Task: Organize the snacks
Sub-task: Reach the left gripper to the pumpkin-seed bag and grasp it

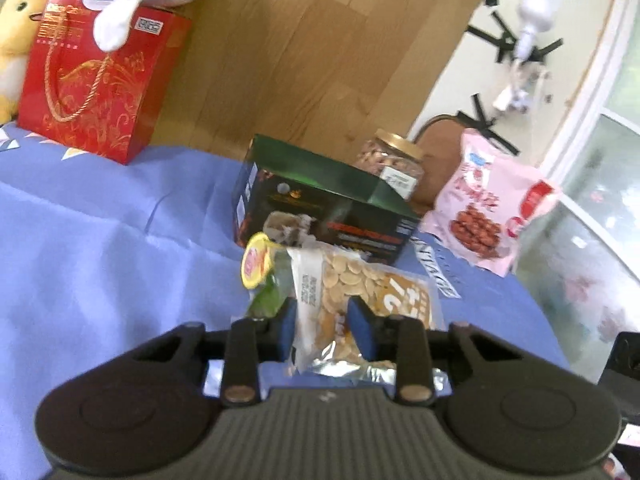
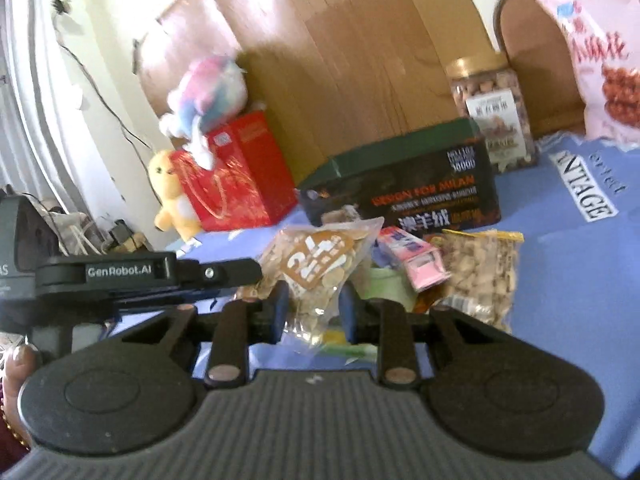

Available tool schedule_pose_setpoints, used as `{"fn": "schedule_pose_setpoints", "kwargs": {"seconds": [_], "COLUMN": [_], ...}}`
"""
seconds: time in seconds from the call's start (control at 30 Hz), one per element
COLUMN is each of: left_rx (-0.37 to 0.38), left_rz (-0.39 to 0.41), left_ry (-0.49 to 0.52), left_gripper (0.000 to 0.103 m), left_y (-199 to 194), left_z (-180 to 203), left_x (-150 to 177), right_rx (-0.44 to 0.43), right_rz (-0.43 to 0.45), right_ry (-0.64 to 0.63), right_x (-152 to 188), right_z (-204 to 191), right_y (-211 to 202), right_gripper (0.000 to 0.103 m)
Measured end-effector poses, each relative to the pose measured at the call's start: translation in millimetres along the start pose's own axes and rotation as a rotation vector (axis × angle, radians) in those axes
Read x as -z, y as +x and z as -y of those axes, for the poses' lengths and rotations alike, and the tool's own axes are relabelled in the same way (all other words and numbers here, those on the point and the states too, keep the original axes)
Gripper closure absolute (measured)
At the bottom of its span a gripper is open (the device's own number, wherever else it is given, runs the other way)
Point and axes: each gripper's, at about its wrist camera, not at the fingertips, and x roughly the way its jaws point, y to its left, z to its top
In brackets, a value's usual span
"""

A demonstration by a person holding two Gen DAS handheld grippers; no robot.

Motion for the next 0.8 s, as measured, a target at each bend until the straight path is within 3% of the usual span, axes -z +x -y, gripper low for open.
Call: {"fn": "schedule_pose_setpoints", "kwargs": {"seconds": [0.23, 0.5, 0.6, 0.67, 0.8], "left_rx": [0.005, 0.002, 0.054, 0.101, 0.198], "left_rz": [-0.015, -0.079, -0.082, -0.092, -0.12], "left_ry": [-0.038, -0.151, -0.19, -0.226, -0.327], "left_gripper": [0.075, 0.077, 0.068, 0.054, 0.052], "left_y": [-44.6, -40.8, -40.8, -41.0, -37.0], "left_z": [-15.4, -44.4, -50.6, -55.1, -66.3], "left_x": [46.7, 75.8, 78.0, 77.8, 78.9], "right_rx": [-0.043, -0.026, -0.044, -0.061, -0.116], "right_rz": [-0.076, -0.185, -0.182, -0.178, -0.173], "right_ry": [-0.006, 0.045, 0.086, 0.117, 0.24], "right_x": [41.2, 62.8, 65.6, 66.7, 69.7], "right_z": [-20.1, -19.8, -13.2, -8.7, 5.6], "right_y": [-18.7, -6.2, -9.2, -10.2, -11.2], "right_gripper": [0.073, 0.074, 0.075, 0.075, 0.073]}}
